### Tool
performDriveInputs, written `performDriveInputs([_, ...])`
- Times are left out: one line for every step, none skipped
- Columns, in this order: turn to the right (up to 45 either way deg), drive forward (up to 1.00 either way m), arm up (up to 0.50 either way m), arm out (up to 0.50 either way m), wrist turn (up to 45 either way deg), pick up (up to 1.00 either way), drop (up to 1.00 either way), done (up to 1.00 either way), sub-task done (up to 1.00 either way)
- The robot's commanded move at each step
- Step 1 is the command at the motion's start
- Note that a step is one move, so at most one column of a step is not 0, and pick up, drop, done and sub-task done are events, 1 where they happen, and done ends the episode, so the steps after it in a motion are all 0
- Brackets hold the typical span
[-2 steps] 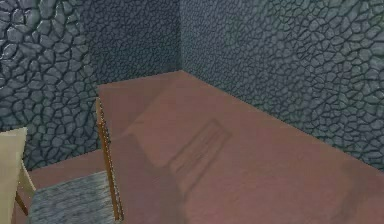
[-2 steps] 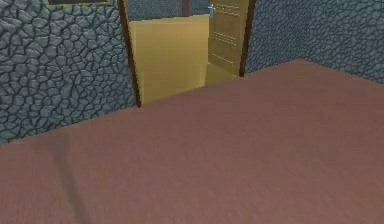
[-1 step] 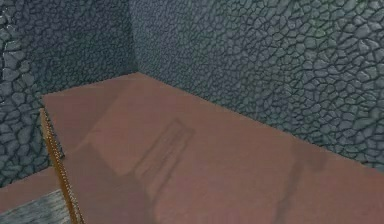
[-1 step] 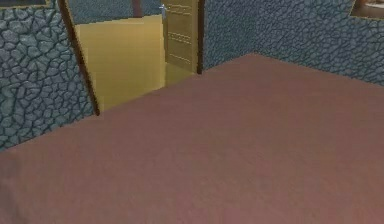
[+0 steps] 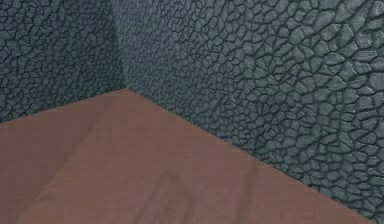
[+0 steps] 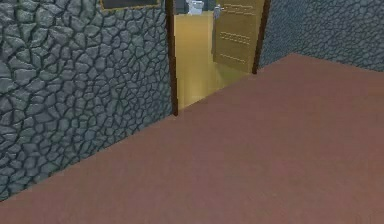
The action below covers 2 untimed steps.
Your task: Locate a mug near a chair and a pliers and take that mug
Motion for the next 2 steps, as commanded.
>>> performDriveInputs([0.0,0.10,0.00,0.00,0.0,0.00,0.00,0.00,0.00])
performDriveInputs([-42.0,0.00,0.00,0.00,0.0,0.00,0.00,0.00,0.00])
